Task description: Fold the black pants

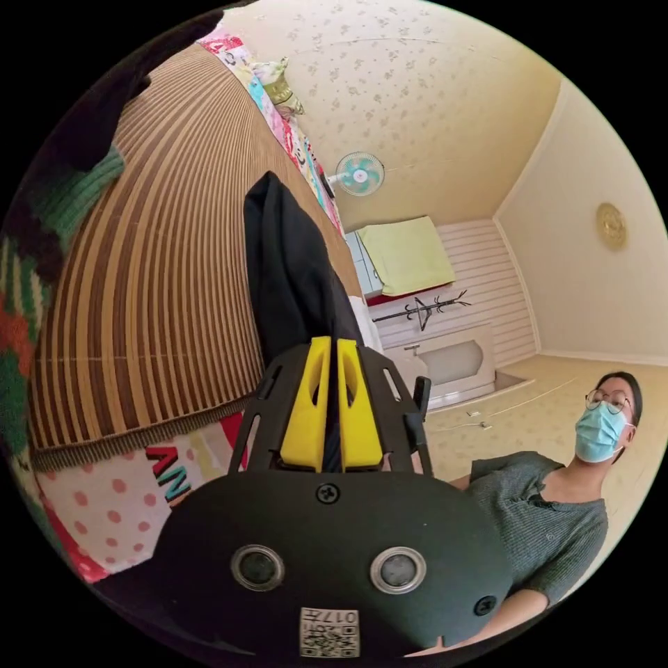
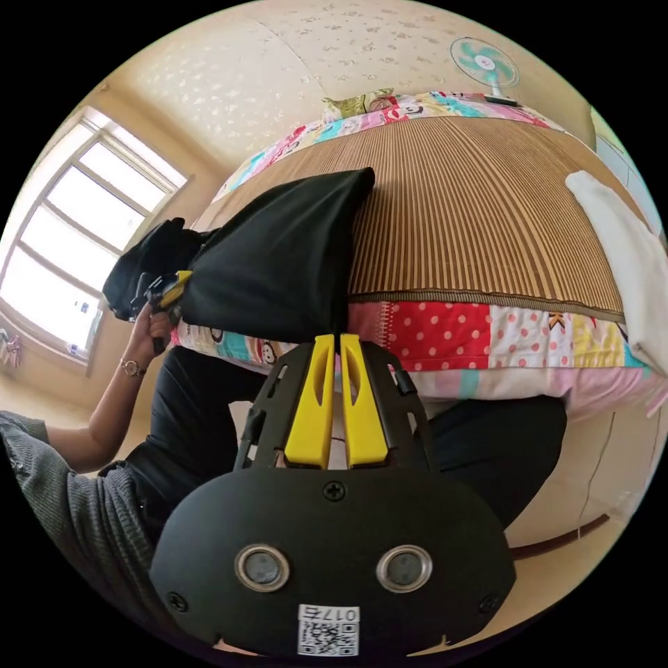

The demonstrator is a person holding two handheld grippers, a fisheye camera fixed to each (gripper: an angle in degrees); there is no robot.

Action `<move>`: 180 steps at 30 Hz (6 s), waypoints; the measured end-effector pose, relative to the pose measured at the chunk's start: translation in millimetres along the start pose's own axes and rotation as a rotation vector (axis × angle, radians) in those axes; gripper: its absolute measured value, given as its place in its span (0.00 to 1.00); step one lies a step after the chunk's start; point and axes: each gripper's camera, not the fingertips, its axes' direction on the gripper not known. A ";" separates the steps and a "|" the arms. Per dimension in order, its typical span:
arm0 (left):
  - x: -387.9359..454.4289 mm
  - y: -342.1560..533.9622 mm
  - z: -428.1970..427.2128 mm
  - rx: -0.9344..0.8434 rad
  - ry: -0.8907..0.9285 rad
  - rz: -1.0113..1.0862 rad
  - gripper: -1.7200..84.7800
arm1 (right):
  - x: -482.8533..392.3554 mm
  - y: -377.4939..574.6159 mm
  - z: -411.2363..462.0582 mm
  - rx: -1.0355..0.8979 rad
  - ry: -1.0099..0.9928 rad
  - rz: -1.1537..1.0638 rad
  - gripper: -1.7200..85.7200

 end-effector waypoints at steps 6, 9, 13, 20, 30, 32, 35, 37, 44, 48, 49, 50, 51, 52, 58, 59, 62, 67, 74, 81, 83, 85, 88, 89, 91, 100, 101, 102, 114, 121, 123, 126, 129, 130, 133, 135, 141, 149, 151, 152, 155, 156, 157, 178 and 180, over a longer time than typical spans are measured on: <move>19.5 28.4 16.3 0.021 0.075 0.066 0.09 | -14.3 -11.4 29.1 -0.094 0.143 -0.040 0.04; 33.6 36.3 36.6 -0.107 0.153 0.134 0.16 | 13.2 -5.6 19.8 -0.057 -0.020 0.050 0.05; 69.4 44.6 63.1 -0.245 -0.061 0.258 0.16 | 44.2 3.6 15.1 -0.016 -0.200 0.155 0.05; 143.5 64.6 134.3 -0.404 -0.644 0.508 0.06 | 23.4 -2.0 8.2 -0.031 -0.073 0.079 0.05; 82.8 71.0 90.7 -0.340 -0.390 0.252 0.02 | 10.1 -3.6 -2.2 -0.087 0.050 0.033 0.04; 79.3 72.2 82.6 -0.285 -0.362 0.174 0.04 | 9.5 -9.9 2.9 -0.136 0.061 0.023 0.04; 82.4 74.1 42.1 -0.066 -0.294 0.098 0.06 | 12.6 -15.7 -8.8 -0.149 0.037 0.011 0.05; 89.1 71.1 25.1 0.035 -0.254 0.117 0.09 | 19.3 -15.7 -12.9 -0.145 -0.009 0.038 0.05; 99.8 -21.2 77.7 -0.009 -0.279 0.171 0.20 | 30.4 -11.3 -12.2 -0.110 -0.065 0.110 0.05; 113.9 -71.8 115.1 -0.029 -0.427 0.241 0.23 | 28.5 -10.4 -16.4 -0.105 -0.053 0.099 0.05; 114.1 -76.2 119.3 -0.031 -0.471 0.242 0.23 | 28.8 -9.7 -18.1 -0.102 -0.056 0.100 0.05; 113.0 -82.8 126.6 -0.029 -0.548 0.248 0.23 | 29.5 -9.1 -19.2 -0.099 -0.060 0.103 0.05; 108.5 -87.1 133.0 -0.048 -0.588 0.250 0.23 | 30.0 -8.8 -19.5 -0.098 -0.061 0.105 0.05; 104.7 -88.7 135.5 -0.065 -0.598 0.243 0.23 | 31.0 -8.4 -20.3 -0.096 -0.065 0.109 0.05; 66.9 -66.7 108.5 -0.057 -0.363 0.127 0.23 | 36.4 -9.3 -21.7 -0.101 -0.077 0.117 0.05; 64.3 -57.9 96.3 -0.027 -0.296 0.139 0.22 | 38.2 -9.4 -21.7 -0.102 -0.084 0.122 0.05; 55.6 -44.8 77.6 -0.040 -0.164 0.155 0.22 | 42.0 -9.5 -21.7 -0.104 -0.099 0.135 0.05; 66.1 -25.8 68.6 -0.120 -0.232 0.235 0.22 | 45.4 -8.5 -23.6 -0.105 -0.113 0.144 0.05; 81.7 3.4 35.1 -0.037 -0.113 0.298 0.26 | 47.3 -6.0 -25.2 -0.108 -0.121 0.154 0.05; 61.8 -38.3 22.1 -0.097 0.104 0.274 0.25 | 44.2 -3.7 -25.1 -0.114 -0.109 0.150 0.05; 33.9 -56.2 25.9 -0.134 0.189 0.195 0.23 | 43.2 -1.9 -24.4 -0.112 -0.108 0.149 0.05; 7.4 -70.0 29.9 -0.193 0.276 0.140 0.21 | 43.2 -0.5 -23.9 -0.110 -0.111 0.152 0.05; -7.4 -74.9 21.2 -0.266 0.306 0.146 0.17 | 42.8 2.6 -23.9 -0.106 -0.117 0.153 0.05; -0.9 -71.2 17.2 -0.313 0.256 0.188 0.16 | 42.1 3.9 -23.8 -0.104 -0.117 0.150 0.05; 13.3 -60.7 12.6 -0.373 0.141 0.249 0.14 | 41.2 5.6 -23.4 -0.102 -0.116 0.146 0.05; -2.0 0.0 -31.3 -0.323 0.387 0.237 0.16 | 39.6 7.1 -13.4 -0.122 -0.128 0.154 0.05; -5.7 7.4 -34.8 -0.335 0.365 0.229 0.15 | 38.0 8.5 -13.6 -0.116 -0.118 0.158 0.05; -6.4 13.9 -37.8 -0.344 0.343 0.229 0.15 | 37.0 9.3 -13.4 -0.112 -0.113 0.160 0.05; 18.6 46.8 -49.8 -0.377 0.167 0.335 0.06 | 33.0 17.7 -2.0 -0.111 -0.146 0.180 0.05; -9.8 71.2 -64.7 -0.170 0.262 0.197 0.02 | 34.8 49.5 -27.5 0.135 -0.243 0.255 0.04; -0.4 81.8 -69.4 -0.140 0.057 0.190 0.02 | 25.8 51.2 -20.8 0.082 -0.195 0.241 0.04; 11.8 92.5 -67.1 -0.091 -0.032 0.181 0.02 | 2.6 42.3 -4.6 0.020 -0.024 0.167 0.04; 17.0 98.7 -58.6 -0.100 0.017 0.169 0.07 | -20.9 29.5 14.6 -0.063 0.110 0.071 0.04; 19.6 99.9 -57.6 -0.107 0.028 0.178 0.09 | -28.0 28.5 17.1 -0.071 0.140 0.037 0.05; 36.9 107.9 -52.1 -0.135 0.039 0.238 0.16 | -33.4 33.9 19.8 -0.056 0.130 -0.016 0.05; 50.1 117.0 -43.0 -0.124 -0.013 0.260 0.17 | -26.5 37.7 21.2 -0.036 0.072 0.010 0.05; 96.6 142.7 -9.7 -0.076 -0.260 0.332 0.16 | -1.8 40.0 30.0 -0.004 -0.112 0.145 0.05; 109.1 123.4 20.2 -0.264 -0.342 0.298 0.02 | -15.8 32.0 22.9 0.058 -0.053 0.170 0.05; 117.6 124.2 21.4 -0.283 -0.327 0.341 0.01 | -21.3 30.7 20.7 0.070 -0.001 0.183 0.04; 119.2 125.1 25.6 -0.299 -0.346 0.336 0.01 | -22.4 26.4 28.0 0.033 0.030 0.201 0.04; 109.3 128.0 38.8 -0.303 -0.383 0.266 0.02 | -23.2 16.5 53.5 -0.024 0.096 0.193 0.04; 108.2 128.3 40.6 -0.288 -0.376 0.244 0.02 | -24.5 14.4 56.3 -0.029 0.109 0.189 0.04; 109.1 128.3 40.2 -0.276 -0.372 0.237 0.03 | -29.4 9.8 59.0 -0.039 0.137 0.172 0.05; 75.5 -81.2 89.2 -0.023 -0.358 -0.125 0.11 | 2.6 -15.4 67.4 -0.022 -0.013 0.205 0.05; 84.5 -82.4 91.9 -0.007 -0.424 -0.116 0.11 | 9.5 -18.6 67.0 -0.022 -0.036 0.214 0.05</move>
